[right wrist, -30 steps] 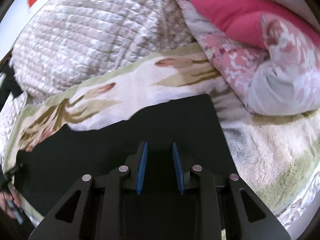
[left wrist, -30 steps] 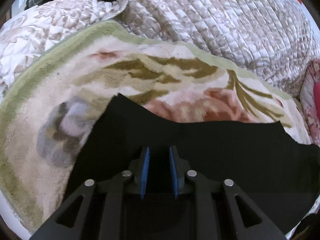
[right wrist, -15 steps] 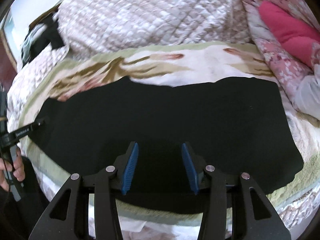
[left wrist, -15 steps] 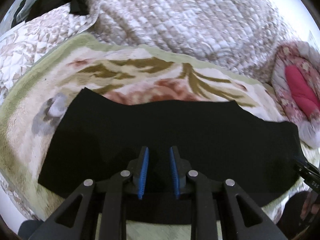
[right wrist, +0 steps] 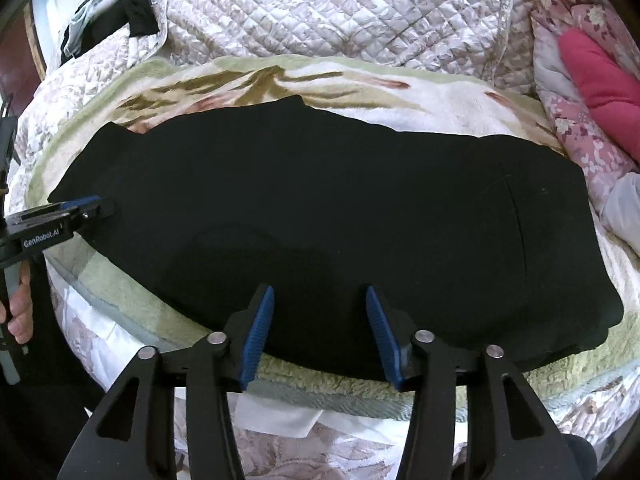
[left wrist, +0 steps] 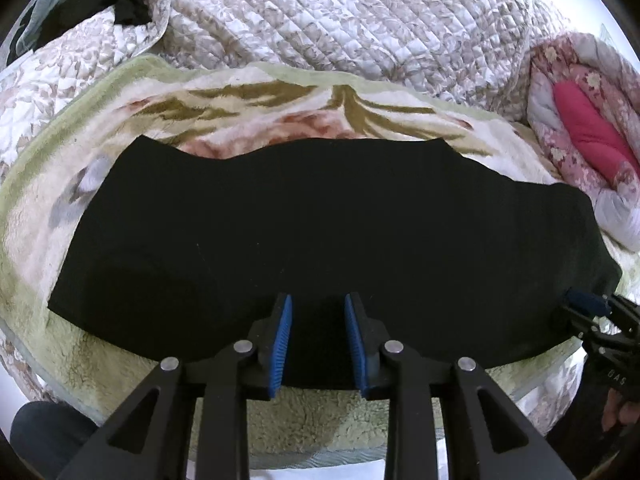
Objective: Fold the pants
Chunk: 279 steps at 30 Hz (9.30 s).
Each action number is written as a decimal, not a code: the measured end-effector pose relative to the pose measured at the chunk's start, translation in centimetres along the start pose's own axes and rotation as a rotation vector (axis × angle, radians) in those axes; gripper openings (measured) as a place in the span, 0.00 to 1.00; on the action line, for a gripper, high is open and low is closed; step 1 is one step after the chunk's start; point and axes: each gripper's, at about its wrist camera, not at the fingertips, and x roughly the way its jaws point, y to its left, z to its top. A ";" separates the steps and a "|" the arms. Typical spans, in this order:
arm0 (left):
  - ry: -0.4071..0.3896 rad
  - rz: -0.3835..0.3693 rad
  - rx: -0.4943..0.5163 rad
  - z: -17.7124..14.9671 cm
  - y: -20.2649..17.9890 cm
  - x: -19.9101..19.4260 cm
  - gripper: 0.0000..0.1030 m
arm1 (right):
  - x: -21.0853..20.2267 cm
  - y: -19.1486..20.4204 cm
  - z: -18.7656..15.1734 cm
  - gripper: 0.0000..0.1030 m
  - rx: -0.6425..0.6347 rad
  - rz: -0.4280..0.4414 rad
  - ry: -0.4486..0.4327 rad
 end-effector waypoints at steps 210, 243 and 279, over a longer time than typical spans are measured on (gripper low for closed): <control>-0.016 -0.145 0.209 -1.3 -6.1 -0.5 0.39 | -0.4 0.0 -1.2 0.22 0.043 0.066 -0.043; 0.008 -0.162 0.216 0.7 -8.2 0.1 0.39 | -0.7 0.1 0.2 0.17 0.045 0.084 -0.042; -0.006 -0.116 0.212 1.3 -6.6 2.0 0.40 | -7.3 -16.4 -1.5 0.56 0.676 0.005 -0.208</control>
